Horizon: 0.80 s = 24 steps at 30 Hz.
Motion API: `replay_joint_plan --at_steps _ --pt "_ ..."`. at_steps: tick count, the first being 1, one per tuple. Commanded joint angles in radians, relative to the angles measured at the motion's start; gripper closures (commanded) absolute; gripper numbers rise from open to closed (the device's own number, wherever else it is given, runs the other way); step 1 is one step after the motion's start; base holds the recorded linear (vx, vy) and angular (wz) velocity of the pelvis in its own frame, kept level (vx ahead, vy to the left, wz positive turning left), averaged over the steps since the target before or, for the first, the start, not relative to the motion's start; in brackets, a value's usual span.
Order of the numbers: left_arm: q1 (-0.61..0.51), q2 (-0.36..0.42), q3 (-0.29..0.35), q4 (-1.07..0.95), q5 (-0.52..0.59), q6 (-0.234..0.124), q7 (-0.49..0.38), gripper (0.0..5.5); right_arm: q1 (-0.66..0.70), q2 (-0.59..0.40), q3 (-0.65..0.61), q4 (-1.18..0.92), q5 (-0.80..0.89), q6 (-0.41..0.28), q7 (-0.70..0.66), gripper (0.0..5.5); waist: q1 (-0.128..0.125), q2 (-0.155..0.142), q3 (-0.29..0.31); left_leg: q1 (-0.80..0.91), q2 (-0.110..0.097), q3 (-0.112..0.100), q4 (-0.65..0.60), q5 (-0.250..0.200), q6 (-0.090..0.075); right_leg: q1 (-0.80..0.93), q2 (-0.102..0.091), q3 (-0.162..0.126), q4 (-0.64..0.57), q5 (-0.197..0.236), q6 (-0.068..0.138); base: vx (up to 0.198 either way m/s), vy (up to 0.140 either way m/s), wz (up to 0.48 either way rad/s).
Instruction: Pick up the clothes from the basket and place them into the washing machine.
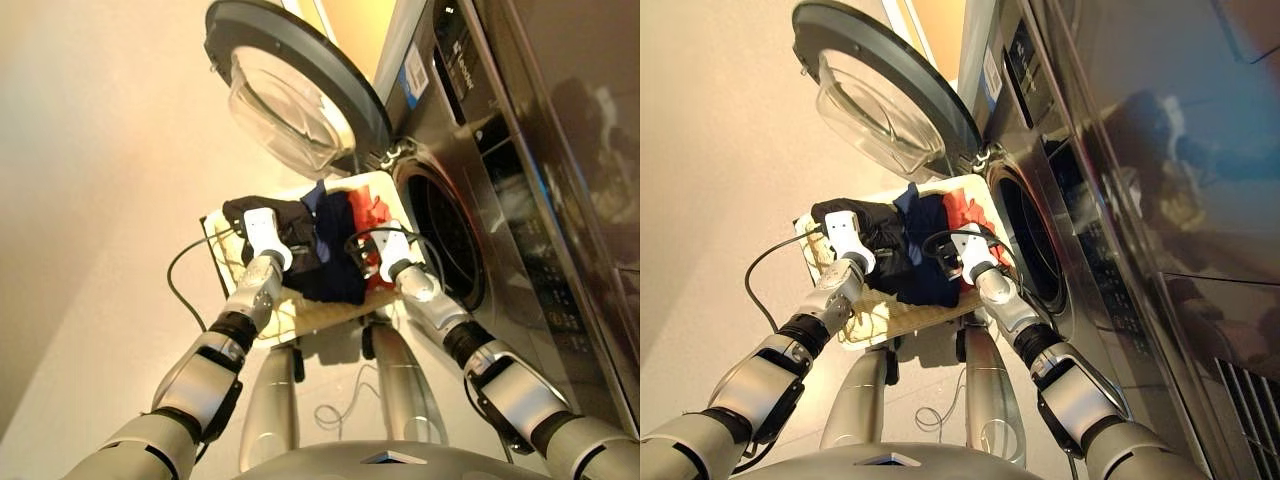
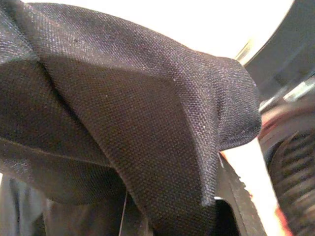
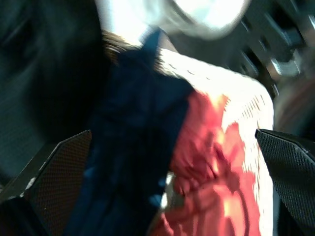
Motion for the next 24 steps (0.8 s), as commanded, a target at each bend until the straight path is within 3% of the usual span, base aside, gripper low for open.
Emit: replay_joint_plan --at_steps 1,9,14,21,22,23,24 --pt "-0.010 0.032 -0.005 -0.176 -0.063 -0.086 -0.040 5.50 -0.036 -0.018 0.022 -0.121 -0.084 -0.054 0.032 0.00 0.001 0.029 0.015 0.047 -0.019 -0.008 0.067 -0.059 -0.007 0.130 -0.024 -0.006 -0.074 -0.030 0.099 0.000 0.000 0.000" --pt "0.044 -0.005 -0.057 -0.344 -0.137 -0.081 -0.057 5.50 -0.104 -0.046 0.093 -0.206 -0.264 -0.075 0.021 0.00 0.021 0.077 0.008 0.071 -0.025 0.002 0.059 -0.058 -0.001 0.154 -0.028 0.004 -0.088 -0.037 0.099 0.000 0.000 0.000" --pt "0.054 -0.023 -0.095 -0.382 -0.171 -0.074 -0.060 5.50 -0.146 -0.020 0.100 -0.179 -0.281 -0.072 0.005 0.00 0.031 0.095 0.000 0.069 -0.027 -0.001 0.053 -0.053 0.001 0.155 -0.030 0.002 -0.099 -0.036 0.099 0.000 0.000 0.000" --pt "0.086 -0.019 -0.171 -0.473 -0.244 -0.038 -0.110 5.50 -0.188 0.017 0.080 -0.083 -0.294 -0.058 -0.040 0.00 0.043 0.115 -0.003 0.072 -0.027 -0.004 0.054 -0.054 0.002 0.164 -0.030 -0.002 -0.106 -0.038 0.096 0.000 0.000 0.000" --pt "0.104 -0.001 -0.192 -0.511 -0.262 -0.026 -0.118 5.50 -0.207 0.033 0.068 -0.017 -0.323 -0.045 -0.068 0.35 0.049 0.122 -0.007 0.070 -0.027 -0.007 0.053 -0.053 0.002 0.164 -0.032 -0.004 -0.110 -0.037 0.096 0.000 0.000 0.000" --pt "0.112 0.015 -0.203 -0.543 -0.270 -0.022 -0.120 5.50 -0.218 0.045 0.052 0.022 -0.326 -0.037 -0.084 3.90 0.054 0.126 -0.012 0.067 -0.028 -0.008 0.048 -0.050 0.002 0.162 -0.033 -0.005 -0.113 -0.034 0.095 0.000 0.000 0.000" --pt "0.124 0.032 -0.217 -0.575 -0.281 -0.010 -0.129 5.50 -0.230 0.057 0.033 0.066 -0.326 -0.028 -0.101 5.50 0.060 0.130 -0.012 0.069 -0.028 -0.008 0.049 -0.052 0.002 0.164 -0.034 -0.005 -0.114 -0.034 0.095 0.000 0.000 0.000"
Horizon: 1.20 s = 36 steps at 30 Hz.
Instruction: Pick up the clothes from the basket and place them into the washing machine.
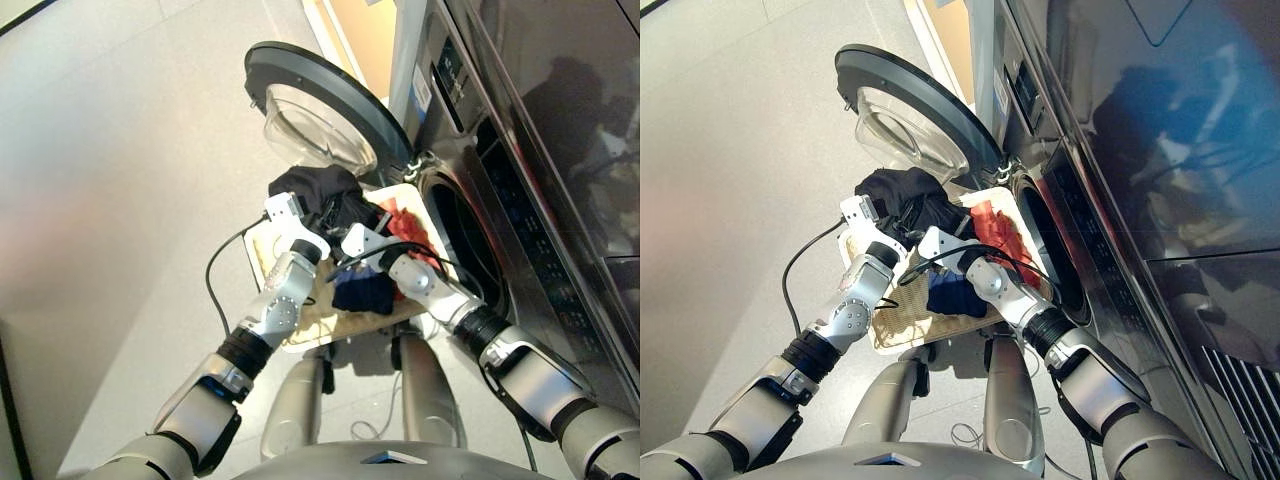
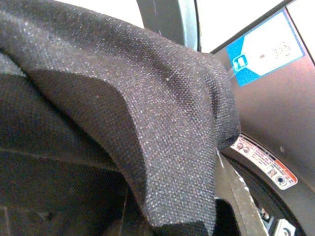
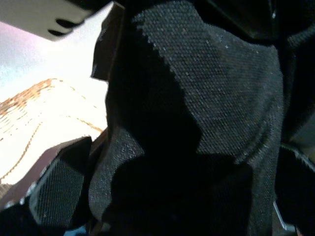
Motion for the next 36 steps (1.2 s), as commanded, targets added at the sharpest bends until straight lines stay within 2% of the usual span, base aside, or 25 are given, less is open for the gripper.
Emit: replay_joint_plan --at_steps 1,4,5,7,8,12,15,19,23,26,28,31,36 --pt "0.021 0.042 -0.100 -0.268 -0.024 0.004 -0.101 5.50 -0.122 0.074 -0.065 0.127 -0.004 0.021 -0.071 5.50 0.031 0.013 -0.025 0.030 -0.027 -0.010 0.070 -0.063 0.002 0.150 -0.033 -0.009 -0.141 -0.014 0.096 0.000 0.000 0.000" --pt "0.030 0.062 -0.125 -0.262 -0.008 0.025 -0.127 5.50 -0.119 0.083 -0.110 0.150 0.024 0.018 -0.105 5.50 0.034 0.017 -0.030 0.030 -0.031 -0.008 0.066 -0.063 0.002 0.150 -0.034 -0.007 -0.142 -0.014 0.097 0.000 0.000 0.000" --pt "0.029 0.059 -0.124 -0.248 -0.006 0.023 -0.128 5.22 -0.112 0.083 -0.124 0.143 0.044 0.015 -0.109 5.50 0.033 0.017 -0.030 0.030 -0.031 -0.009 0.066 -0.064 0.003 0.149 -0.035 -0.007 -0.141 -0.013 0.097 0.000 0.000 0.000" --pt "0.023 0.049 -0.118 -0.219 0.004 0.017 -0.123 3.34 -0.098 0.077 -0.149 0.138 0.071 0.016 -0.128 5.50 0.028 0.018 -0.028 0.030 -0.033 -0.008 0.065 -0.064 0.003 0.145 -0.036 -0.006 -0.140 -0.012 0.098 0.000 0.000 0.000" --pt "0.019 0.045 -0.113 -0.212 0.006 0.013 -0.118 0.00 -0.093 0.081 -0.167 0.145 0.093 0.017 -0.141 5.50 0.026 0.018 -0.026 0.028 -0.033 -0.008 0.065 -0.064 0.004 0.142 -0.037 -0.005 -0.139 -0.011 0.098 0.000 0.000 0.000" --pt "0.034 0.057 -0.064 -0.190 0.030 -0.002 -0.094 0.00 -0.030 0.094 -0.275 0.171 0.168 0.014 -0.226 5.50 0.018 0.022 -0.018 0.021 -0.036 -0.005 0.065 -0.066 0.006 0.130 -0.038 0.000 -0.137 -0.009 0.099 0.000 0.000 0.000" --pt "0.046 0.064 -0.002 -0.157 0.062 -0.036 -0.060 0.00 0.006 0.094 -0.337 0.177 0.213 0.008 -0.263 5.50 0.015 0.026 -0.013 0.009 -0.039 -0.002 0.068 -0.067 0.007 0.113 -0.041 0.000 -0.130 -0.007 0.100 0.000 0.000 0.000" --pt "0.072 0.042 0.059 -0.087 0.063 -0.063 -0.051 0.00 0.030 0.073 -0.409 0.185 0.213 0.003 -0.325 5.50 0.011 0.031 -0.006 -0.010 -0.045 0.003 0.069 -0.068 0.010 0.090 -0.045 0.007 -0.124 -0.004 0.101 0.000 0.000 0.000" --pt "0.093 0.002 0.138 -0.008 0.093 -0.112 0.004 0.00 0.035 0.053 -0.482 0.168 0.237 -0.010 -0.396 5.50 0.010 0.034 0.005 -0.029 -0.048 0.008 0.067 -0.067 0.011 0.062 -0.047 0.012 -0.120 0.000 0.102 0.000 0.000 0.000" --pt "0.083 -0.017 0.180 0.070 0.183 -0.149 0.093 0.00 0.024 0.046 -0.498 0.165 0.241 -0.011 -0.445 5.50 0.008 0.035 0.013 -0.050 -0.050 0.005 0.069 -0.064 0.010 0.040 -0.049 0.013 -0.115 0.001 0.101 0.000 0.000 0.000" --pt "0.061 -0.018 0.201 0.151 0.311 -0.167 0.176 0.00 0.004 0.038 -0.522 0.164 0.253 -0.014 -0.491 5.50 0.007 0.039 0.025 -0.075 -0.052 0.006 0.076 -0.062 0.009 0.009 -0.050 0.015 -0.101 0.000 0.100 0.000 0.000 0.000" --pt "0.042 -0.019 0.210 0.235 0.436 -0.178 0.243 0.00 -0.053 0.017 -0.577 0.188 0.253 -0.029 -0.594 5.50 0.015 0.051 0.035 -0.124 -0.057 0.006 0.085 -0.061 0.010 -0.046 -0.055 0.019 -0.085 0.001 0.100 -0.006 0.018 0.008" --pt "0.030 0.002 0.204 0.298 0.531 -0.186 0.286 0.00 -0.213 -0.077 -0.660 0.285 0.256 -0.020 -0.730 5.50 0.036 0.073 0.040 -0.245 -0.061 0.011 0.123 -0.066 0.014 -0.180 -0.062 0.032 -0.035 -0.003 0.096 -0.010 0.023 0.021"
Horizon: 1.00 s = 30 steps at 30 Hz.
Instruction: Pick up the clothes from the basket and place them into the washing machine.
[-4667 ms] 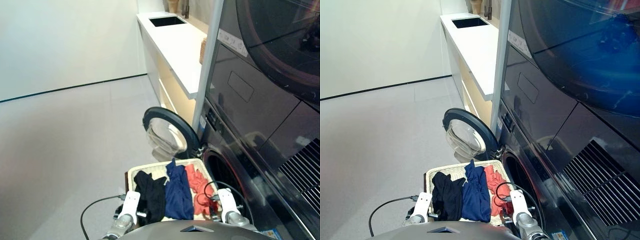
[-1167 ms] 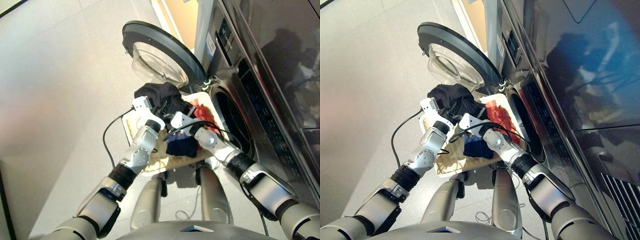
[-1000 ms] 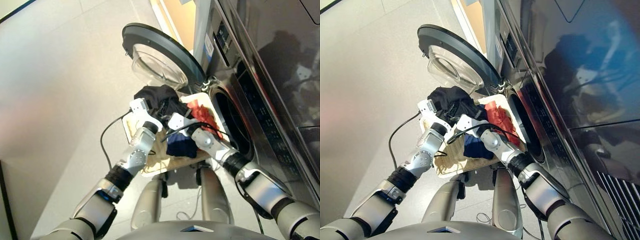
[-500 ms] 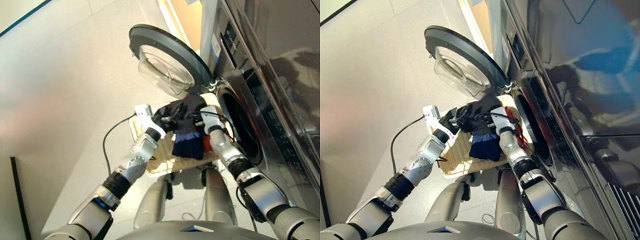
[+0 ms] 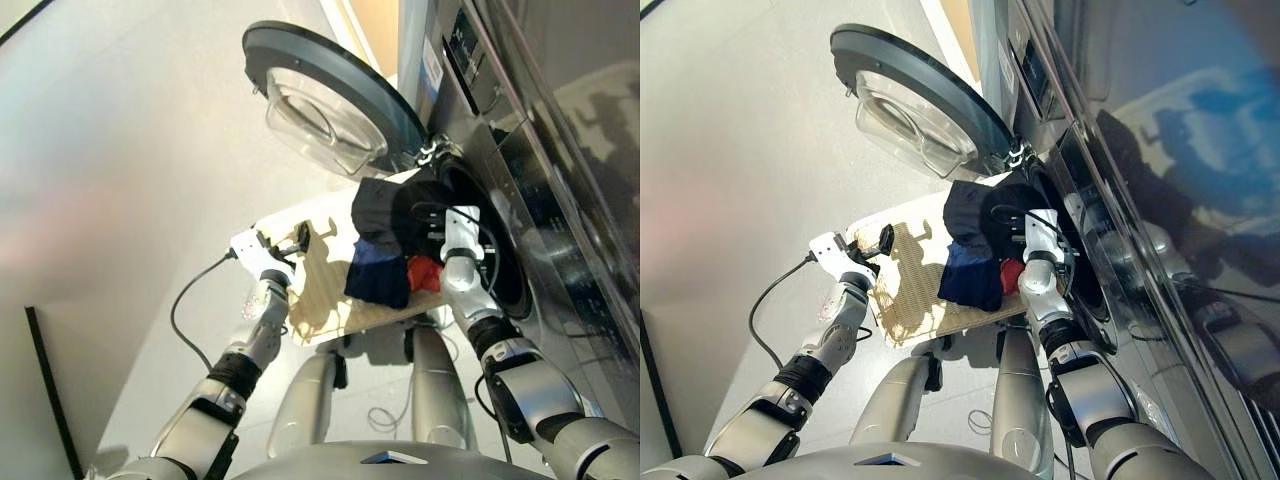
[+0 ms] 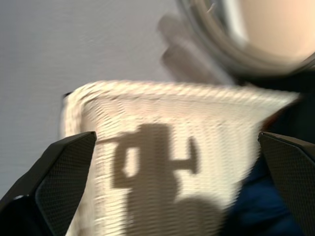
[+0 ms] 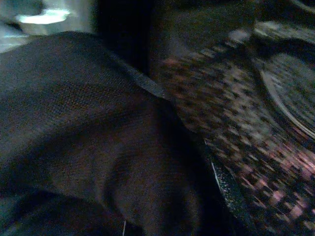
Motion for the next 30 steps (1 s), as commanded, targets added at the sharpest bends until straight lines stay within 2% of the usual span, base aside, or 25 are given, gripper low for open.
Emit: replay_joint_plan --at_steps 1,3,4,6,7,8,9,10,11,14,15,16,17,19,20,21,22,23,24,30 --pt "-0.052 0.064 0.034 -0.007 0.071 -0.072 0.033 0.00 -0.192 -0.089 -0.075 0.024 0.058 -0.064 -0.116 5.50 -0.004 -0.005 0.047 -0.073 -0.028 -0.009 0.152 -0.101 0.005 0.027 -0.035 0.005 -0.068 -0.017 0.094 0.000 0.000 0.000" --pt "-0.052 0.071 0.033 0.014 0.086 -0.063 0.036 0.00 -0.267 -0.177 -0.106 0.067 0.098 -0.074 -0.156 5.50 0.003 0.005 0.046 -0.147 -0.030 -0.009 0.185 -0.108 0.009 -0.053 -0.044 0.021 -0.026 -0.023 0.094 -0.016 0.029 0.032" --pt "-0.054 0.070 0.033 0.015 0.085 -0.064 0.036 0.00 -0.269 -0.179 -0.106 0.070 0.100 -0.075 -0.155 5.50 0.005 0.005 0.041 -0.155 -0.030 -0.008 0.189 -0.109 0.009 -0.062 -0.044 0.023 -0.021 -0.025 0.094 0.000 0.000 0.000" --pt "-0.056 0.076 0.038 0.026 0.072 -0.061 0.026 0.00 -0.329 -0.268 -0.126 0.087 0.140 -0.079 -0.187 5.50 0.011 0.014 0.031 -0.220 -0.035 -0.005 0.226 -0.119 0.013 -0.143 -0.052 0.040 0.036 -0.037 0.093 -0.011 0.055 0.149" --pt "-0.058 0.075 0.038 0.027 0.072 -0.061 0.026 0.00 -0.332 -0.270 -0.125 0.090 0.142 -0.081 -0.185 5.50 0.013 0.014 0.026 -0.228 -0.035 -0.003 0.231 -0.121 0.013 -0.153 -0.052 0.042 0.041 -0.039 0.093 0.091 0.039 0.145" --pt "-0.052 0.077 0.043 0.040 0.072 -0.058 0.028 0.00 -0.351 -0.315 -0.135 0.092 0.149 -0.082 -0.207 5.50 0.017 0.018 0.019 -0.232 -0.034 -0.009 0.246 -0.153 0.012 -0.166 -0.049 0.053 0.067 -0.071 0.099 -0.024 0.032 0.187" --pt "-0.049 0.075 0.050 0.040 0.074 -0.058 0.028 0.00 -0.372 -0.381 -0.148 0.071 0.151 -0.094 -0.240 5.50 0.017 0.022 0.020 -0.287 -0.034 0.005 0.283 -0.139 0.022 -0.220 -0.057 0.059 0.099 -0.052 0.093 0.000 0.000 0.000" --pt "-0.050 0.074 0.049 0.040 0.074 -0.058 0.029 0.00 -0.373 -0.383 -0.148 0.072 0.151 -0.094 -0.240 5.50 0.021 0.022 0.014 -0.296 -0.034 0.007 0.289 -0.141 0.022 -0.230 -0.057 0.061 0.105 -0.054 0.093 -0.016 0.022 0.177" --pt "-0.047 0.080 0.049 0.046 0.090 -0.055 0.030 0.00 -0.384 -0.446 -0.162 0.076 0.164 -0.098 -0.243 5.50 0.024 0.025 0.005 -0.304 -0.031 -0.004 0.308 -0.174 0.020 -0.246 -0.054 0.072 0.138 -0.090 0.099 0.100 -0.009 0.124" --pt "-0.029 0.083 0.047 0.056 0.090 -0.050 0.020 0.00 -0.405 -0.564 -0.190 0.093 0.224 -0.129 -0.286 5.50 0.026 0.028 -0.010 -0.342 -0.032 -0.006 0.348 -0.184 0.021 -0.287 -0.061 0.082 0.185 -0.102 0.100 0.035 -0.002 0.044" --pt "-0.025 0.081 0.039 0.064 0.088 -0.046 0.019 0.00 -0.405 -0.584 -0.210 0.113 0.261 -0.137 -0.300 5.50 0.025 0.028 -0.014 -0.345 -0.033 -0.007 0.354 -0.187 0.021 -0.293 -0.062 0.084 0.196 -0.104 0.101 -0.089 0.029 0.099" --pt "-0.023 0.076 0.035 0.073 0.080 -0.044 0.020 0.00 -0.401 -0.587 -0.236 0.133 0.311 -0.153 -0.309 5.50 0.018 0.025 -0.012 -0.358 -0.035 0.005 0.357 -0.165 0.027 -0.307 -0.065 0.080 0.196 -0.080 0.092 0.000 0.000 0.000" --pt "-0.023 0.072 0.035 0.072 0.073 -0.045 0.022 0.00 -0.385 -0.580 -0.233 0.131 0.323 -0.158 -0.302 5.50 0.020 0.023 -0.022 -0.344 -0.036 -0.006 0.356 -0.190 0.023 -0.299 -0.063 0.088 0.205 -0.108 0.098 0.000 0.000 0.000" --pt "-0.030 0.063 0.031 0.080 0.062 -0.044 0.019 0.00 -0.345 -0.546 -0.221 0.129 0.320 -0.140 -0.269 5.50 0.012 0.016 -0.025 -0.340 -0.035 -0.005 0.353 -0.192 0.024 -0.292 -0.065 0.087 0.200 -0.105 0.098 0.050 -0.007 -0.017" --pt "-0.036 0.060 0.029 0.085 0.064 -0.043 0.017 0.00 -0.323 -0.513 -0.192 0.124 0.301 -0.123 -0.228 3.95 0.009 0.011 -0.025 -0.337 -0.033 -0.001 0.354 -0.192 0.025 -0.291 -0.062 0.088 0.197 -0.101 0.097 0.000 0.000 0.000" --pt "-0.061 0.051 0.031 0.080 0.057 -0.048 0.012 0.00 -0.273 -0.416 -0.135 0.055 0.274 -0.134 -0.136 0.00 0.000 0.004 -0.018 -0.337 -0.028 0.004 0.354 -0.190 0.026 -0.285 -0.056 0.086 0.191 -0.092 0.095 -0.061 -0.013 -0.135" --pt "-0.069 0.050 0.035 0.073 0.055 -0.049 0.007 0.00 -0.240 -0.364 -0.116 0.016 0.278 -0.144 -0.076 0.00 -0.005 -0.001 -0.015 -0.335 -0.027 0.005 0.352 -0.189 0.025 -0.280 -0.052 0.087 0.184 -0.087 0.094 -0.052 -0.013 -0.130" --pt "-0.066 0.053 0.036 0.072 0.054 -0.049 0.006 0.00 -0.234 -0.360 -0.119 0.011 0.278 -0.143 -0.074 0.00 -0.007 -0.003 -0.016 -0.333 -0.026 0.006 0.351 -0.189 0.025 -0.279 -0.051 0.087 0.182 -0.086 0.094 -0.058 -0.033 -0.171" --pt "-0.088 0.048 0.030 0.060 0.054 -0.052 0.000 0.00 -0.193 -0.295 -0.089 -0.006 0.291 -0.158 0.002 0.00 -0.013 -0.011 -0.010 -0.332 -0.022 0.004 0.348 -0.186 0.023 -0.270 -0.048 0.084 0.171 -0.080 0.092 -0.064 -0.047 -0.173" --pt "-0.129 0.045 0.019 0.075 0.031 -0.045 -0.048 0.00 -0.156 -0.177 0.061 -0.032 0.301 -0.163 0.231 0.00 -0.026 -0.038 -0.005 -0.318 -0.012 -0.002 0.329 -0.168 0.014 -0.240 -0.038 0.073 0.128 -0.055 0.088 -0.049 -0.047 -0.132"
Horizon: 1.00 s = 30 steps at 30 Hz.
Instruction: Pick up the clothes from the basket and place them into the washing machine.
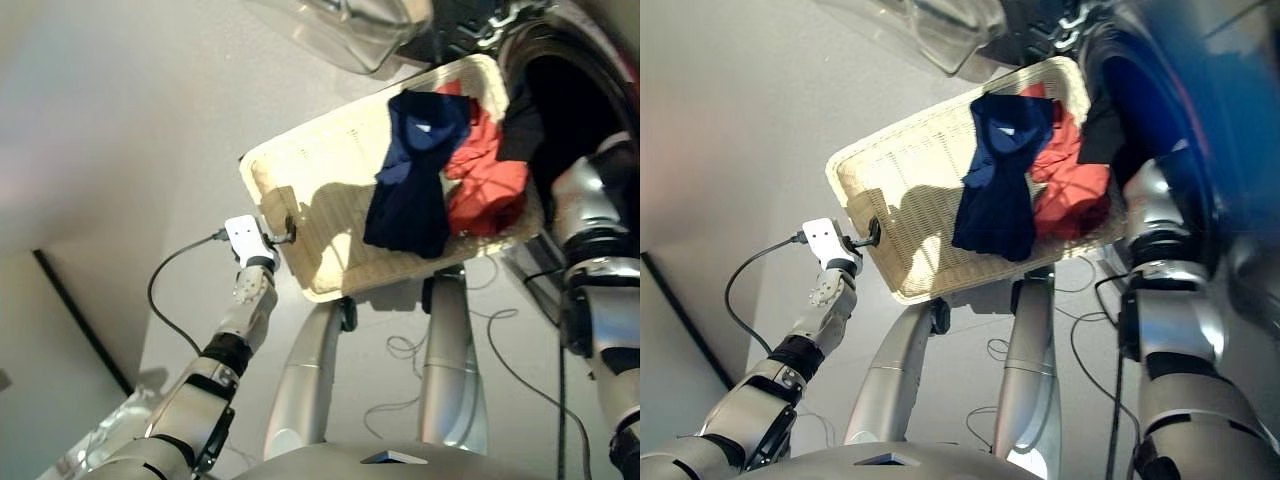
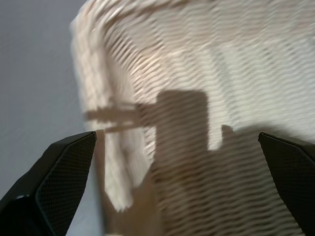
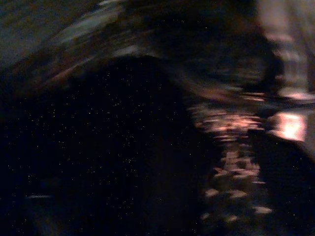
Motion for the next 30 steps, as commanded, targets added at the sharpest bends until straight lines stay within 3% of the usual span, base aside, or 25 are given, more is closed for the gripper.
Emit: replay_joint_plan --at_steps 1,8,13,22,30 --pt "-0.036 -0.001 -0.006 0.040 -0.032 -0.030 -0.048 0.00 -0.003 0.004 0.118 -0.047 -0.020 -0.061 0.150 0.00 0.020 0.006 -0.033 0.025 0.057 -0.088 0.029 -0.061 -0.061 0.068 0.019 -0.053 -0.023 -0.054 0.015 -0.046 -0.054 -0.090" --pt "-0.123 -0.027 -0.082 0.109 -0.012 -0.009 -0.097 0.00 -0.010 0.056 0.264 -0.098 -0.071 -0.050 0.269 0.00 0.010 -0.014 -0.025 0.057 0.067 -0.092 -0.013 -0.036 -0.073 0.113 0.031 -0.066 -0.083 -0.024 0.017 0.000 0.000 0.000" --pt "-0.202 -0.080 -0.124 0.208 -0.007 0.016 -0.123 0.00 0.017 0.090 0.360 -0.223 -0.072 -0.061 0.352 0.00 -0.012 -0.036 -0.014 0.097 0.073 -0.086 -0.062 -0.017 -0.083 0.159 0.040 -0.067 -0.162 0.011 0.027 0.000 0.000 0.000" --pt "-0.304 -0.128 -0.127 0.318 -0.005 0.049 -0.132 0.00 0.108 0.128 0.403 -0.477 -0.045 -0.073 0.403 0.00 -0.054 -0.061 0.019 0.131 0.087 -0.051 -0.104 -0.011 -0.091 0.182 0.062 -0.043 -0.233 0.032 0.036 0.015 0.001 -0.094" --pt "-0.390 -0.154 -0.101 0.358 0.008 0.057 -0.092 0.00 0.115 0.160 0.410 -0.672 -0.027 -0.082 0.425 0.00 -0.080 -0.058 0.046 0.074 0.104 -0.041 -0.055 -0.044 -0.079 0.119 0.093 -0.021 -0.218 0.021 0.034 0.020 -0.008 -0.103"
